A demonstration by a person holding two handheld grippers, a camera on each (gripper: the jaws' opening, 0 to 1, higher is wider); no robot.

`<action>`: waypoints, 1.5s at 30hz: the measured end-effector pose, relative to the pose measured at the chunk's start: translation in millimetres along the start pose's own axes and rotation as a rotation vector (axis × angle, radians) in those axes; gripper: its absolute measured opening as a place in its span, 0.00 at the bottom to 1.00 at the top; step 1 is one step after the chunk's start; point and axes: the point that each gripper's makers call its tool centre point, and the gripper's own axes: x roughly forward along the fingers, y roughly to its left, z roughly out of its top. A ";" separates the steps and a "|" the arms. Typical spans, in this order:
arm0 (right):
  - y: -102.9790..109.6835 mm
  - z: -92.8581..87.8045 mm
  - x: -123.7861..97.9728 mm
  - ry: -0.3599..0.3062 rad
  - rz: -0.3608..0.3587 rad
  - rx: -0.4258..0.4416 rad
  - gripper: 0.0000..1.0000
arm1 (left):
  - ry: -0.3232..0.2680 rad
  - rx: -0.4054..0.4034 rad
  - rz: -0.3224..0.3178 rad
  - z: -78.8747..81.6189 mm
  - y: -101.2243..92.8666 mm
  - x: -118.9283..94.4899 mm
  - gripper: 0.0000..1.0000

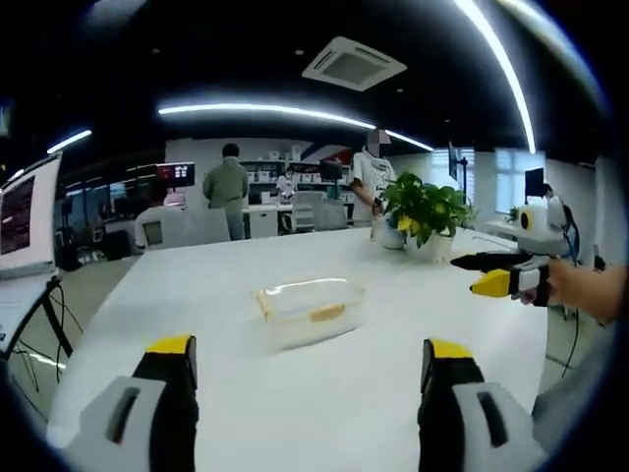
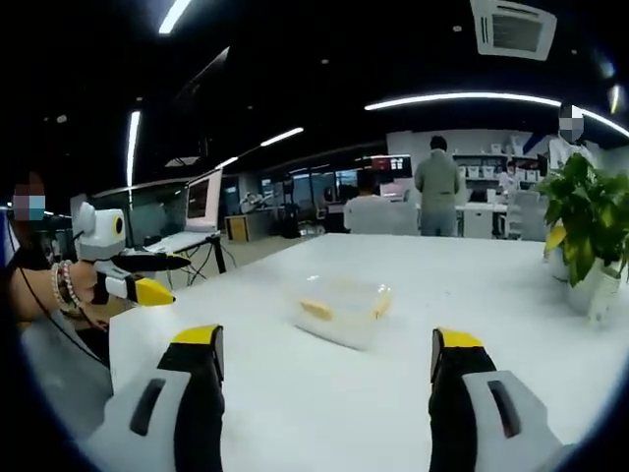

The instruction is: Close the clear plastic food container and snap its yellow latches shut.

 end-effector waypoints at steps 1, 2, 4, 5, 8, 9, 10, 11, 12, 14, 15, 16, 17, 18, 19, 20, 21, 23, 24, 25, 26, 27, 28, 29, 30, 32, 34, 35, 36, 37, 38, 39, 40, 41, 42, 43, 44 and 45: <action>2.3 3.7 -7.7 -0.007 -0.005 0.000 0.84 | -0.012 0.007 -0.010 4.2 -0.9 -6.3 0.92; 3.3 6.4 -12.3 -0.015 -0.010 0.010 0.84 | -0.016 0.010 -0.012 5.3 -0.7 -8.0 0.92; 7.3 13.8 -23.6 -0.044 -0.020 0.031 0.83 | -0.017 0.030 -0.017 8.2 -0.8 -18.5 0.92; 8.6 15.5 -26.1 -0.051 -0.022 0.030 0.83 | -0.028 0.043 -0.021 10.4 -1.3 -26.0 0.92; 11.2 25.6 -43.0 -0.090 -0.047 0.032 0.82 | -0.048 0.049 -0.027 14.9 -1.1 -43.7 0.92; 13.8 27.6 -47.0 -0.095 -0.052 0.026 0.82 | -0.057 0.049 -0.023 17.1 0.2 -48.5 0.92; 17.4 30.0 -52.5 -0.102 -0.055 0.016 0.81 | -0.068 0.054 -0.019 20.2 1.6 -55.6 0.91; 19.9 30.7 -55.7 -0.101 -0.058 0.009 0.81 | -0.077 0.058 -0.018 22.6 2.2 -60.3 0.91; 22.5 31.3 -60.3 -0.095 -0.067 -0.004 0.80 | -0.090 0.067 -0.017 26.3 2.8 -66.9 0.91; 28.4 32.1 -68.5 -0.097 -0.080 -0.028 0.80 | -0.109 0.076 -0.016 30.8 3.2 -77.8 0.90; 31.4 32.1 -71.4 -0.099 -0.081 -0.030 0.80 | -0.113 0.076 -0.016 31.9 3.2 -82.3 0.90; 36.0 31.8 -75.8 -0.100 -0.083 -0.034 0.79 | -0.123 0.078 -0.018 33.8 2.7 -89.1 0.90; 39.1 31.3 -78.6 -0.100 -0.087 -0.039 0.79 | -0.127 0.084 -0.021 33.9 1.7 -93.3 0.90; 41.5 30.6 -81.3 -0.100 -0.096 -0.052 0.79 | -0.127 0.089 -0.023 33.4 0.9 -97.6 0.89; 45.6 28.6 -85.4 -0.094 -0.102 -0.064 0.79 | -0.127 0.091 -0.022 32.6 0.4 -102.0 0.89; 48.6 27.5 -88.1 -0.092 -0.104 -0.068 0.79 | -0.128 0.096 -0.020 31.0 -0.4 -108.8 0.89; 51.7 26.4 -90.8 -0.094 -0.105 -0.078 0.78 | -0.132 0.099 -0.020 30.1 -0.7 -113.9 0.89; 57.4 23.0 -96.3 -0.092 -0.115 -0.092 0.77 | -0.143 0.105 -0.021 27.4 -1.7 -124.7 0.89; 59.5 21.0 -98.1 -0.087 -0.119 -0.097 0.77 | -0.147 0.103 -0.019 25.7 -1.2 -128.7 0.88; 63.1 18.7 -100.3 -0.087 -0.121 -0.096 0.77 | -0.146 0.096 -0.013 21.9 0.5 -134.5 0.88; 66.1 16.7 -101.6 -0.087 -0.120 -0.098 0.78 | -0.143 0.099 -0.011 18.6 1.1 -138.3 0.88; 69.0 13.1 -103.4 -0.076 -0.125 -0.106 0.79 | -0.143 0.104 -0.001 14.8 2.7 -144.5 0.87; 70.2 11.6 -105.0 -0.071 -0.135 -0.115 0.79 | -0.142 0.109 0.010 12.5 4.4 -148.3 0.87; 74.4 10.4 -107.5 -0.071 -0.135 -0.124 0.79 | -0.140 0.116 0.019 9.9 5.9 -152.5 0.86; 77.3 9.7 -108.9 -0.072 -0.135 -0.129 0.78 | -0.146 0.118 0.034 6.2 8.5 -157.7 0.85; 82.7 7.8 -110.9 -0.075 -0.135 -0.139 0.78 | -0.123 0.103 0.049 -6.3 14.2 -163.1 0.85; 80.6 4.3 -113.4 -0.043 -0.161 -0.190 0.76 | -0.113 0.071 0.065 -17.1 20.6 -165.3 0.84; 80.1 2.4 -114.9 -0.030 -0.169 -0.196 0.75 | -0.109 0.063 0.068 -20.6 21.9 -165.6 0.84; 82.7 1.8 -116.2 -0.037 -0.160 -0.189 0.75 | -0.108 0.061 0.066 -24.5 22.0 -165.2 0.84; 82.6 1.6 -117.1 -0.039 -0.161 -0.190 0.75 | -0.107 0.061 0.069 -26.6 21.8 -164.9 0.83; 80.6 2.5 -118.5 -0.045 -0.177 -0.202 0.74 | -0.101 0.065 0.074 -30.1 21.7 -164.0 0.83; 78.0 1.8 -119.8 -0.042 -0.189 -0.215 0.74 | -0.097 0.065 0.073 -32.1 20.7 -163.3 0.83; 75.3 -0.3 -119.7 -0.037 -0.200 -0.221 0.74 | -0.097 0.063 0.072 -32.7 20.1 -163.1 0.83; 73.2 -2.6 -119.5 -0.031 -0.207 -0.214 0.73 | -0.102 0.058 0.065 -34.5 17.6 -161.8 0.83; 71.3 -6.5 -119.6 -0.019 -0.215 -0.207 0.73 | -0.101 0.056 0.061 -35.4 15.7 -160.7 0.83; 70.7 -8.0 -119.8 -0.016 -0.219 -0.208 0.71 | -0.101 0.059 0.055 -37.1 13.0 -159.0 0.83; 69.9 -9.9 -121.2 -0.017 -0.229 -0.212 0.68 | -0.097 0.076 0.051 -38.5 11.8 -158.0 0.82; 69.2 -10.3 -122.0 -0.023 -0.234 -0.213 0.67 | -0.083 0.122 0.067 -41.3 15.4 -157.5 0.82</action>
